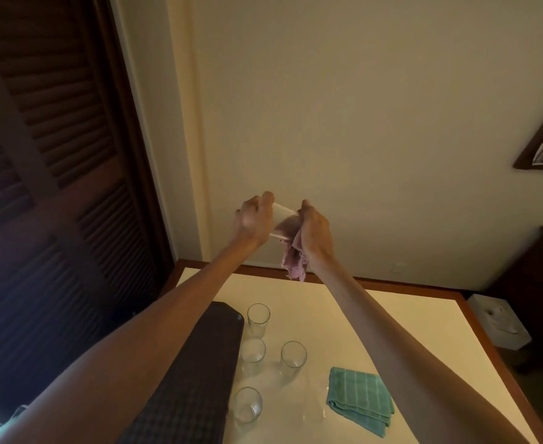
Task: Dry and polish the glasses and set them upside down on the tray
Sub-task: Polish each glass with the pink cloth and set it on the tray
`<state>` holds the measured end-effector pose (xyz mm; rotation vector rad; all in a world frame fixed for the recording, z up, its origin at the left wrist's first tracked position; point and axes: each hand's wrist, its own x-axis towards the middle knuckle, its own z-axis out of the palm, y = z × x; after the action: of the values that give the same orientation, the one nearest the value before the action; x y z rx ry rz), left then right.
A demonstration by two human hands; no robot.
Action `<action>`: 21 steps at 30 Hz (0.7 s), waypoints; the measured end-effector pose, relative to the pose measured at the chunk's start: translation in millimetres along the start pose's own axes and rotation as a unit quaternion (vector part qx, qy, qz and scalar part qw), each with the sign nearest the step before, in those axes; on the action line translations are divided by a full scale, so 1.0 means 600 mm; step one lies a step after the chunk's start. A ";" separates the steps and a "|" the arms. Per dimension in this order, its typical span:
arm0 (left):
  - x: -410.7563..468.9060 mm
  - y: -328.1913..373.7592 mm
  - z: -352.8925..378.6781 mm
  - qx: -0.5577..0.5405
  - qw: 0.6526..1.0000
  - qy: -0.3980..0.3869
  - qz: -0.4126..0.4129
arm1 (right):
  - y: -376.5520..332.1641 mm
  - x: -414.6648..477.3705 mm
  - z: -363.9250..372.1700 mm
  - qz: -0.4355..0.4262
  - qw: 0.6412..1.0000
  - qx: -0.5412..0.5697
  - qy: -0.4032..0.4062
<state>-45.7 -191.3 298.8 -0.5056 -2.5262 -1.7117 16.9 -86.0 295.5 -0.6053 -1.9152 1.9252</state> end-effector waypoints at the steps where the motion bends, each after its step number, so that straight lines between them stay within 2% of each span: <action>1: 0.000 0.002 0.006 0.004 1.000 -0.002 -0.027 | 0.008 0.005 -0.002 -0.032 0.999 -0.009 0.009; 2: -0.001 -0.002 0.011 0.014 1.000 0.010 -0.012 | 0.012 0.009 -0.005 -0.036 0.999 -0.009 0.008; 4: -0.003 -0.019 0.016 0.015 0.993 0.044 0.106 | 0.007 0.020 -0.015 0.037 0.999 0.012 -0.021; 7: 0.012 -0.055 0.011 0.025 0.949 0.056 0.310 | -0.005 0.033 -0.032 0.198 0.972 0.007 -0.128; 9: 0.026 -0.069 0.005 0.046 0.928 0.051 0.365 | -0.006 0.040 -0.033 0.219 0.963 0.004 -0.154; 11: 0.031 -0.070 0.005 0.057 0.941 0.053 0.329 | -0.002 0.044 -0.024 0.204 0.971 0.011 -0.126; 12: 0.033 -0.068 0.009 0.056 0.960 0.048 0.271 | 0.002 0.043 -0.016 0.180 0.979 0.022 -0.099; 14: 0.038 -0.057 0.014 0.025 0.996 0.014 0.086 | 0.012 0.041 0.004 0.080 0.996 0.018 -0.031; 16: 0.051 -0.049 0.012 -0.022 0.996 -0.031 -0.082 | 0.028 0.037 0.025 -0.048 0.999 0.014 0.009; 17: 0.055 -0.046 0.010 -0.029 0.992 -0.039 -0.119 | 0.035 0.035 0.033 -0.077 0.997 0.023 0.015; 19: 0.063 -0.049 0.007 0.014 0.995 -0.013 -0.097 | 0.046 0.041 0.043 -0.084 0.996 0.018 0.021; 21: 0.065 -0.061 0.012 0.064 0.997 0.040 -0.019 | 0.055 0.049 0.046 -0.050 0.998 0.021 0.027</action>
<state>-92.1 -187.7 271.5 -0.3751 -2.5825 -1.5344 -20.7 -94.3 260.9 -0.5329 -1.8317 1.8636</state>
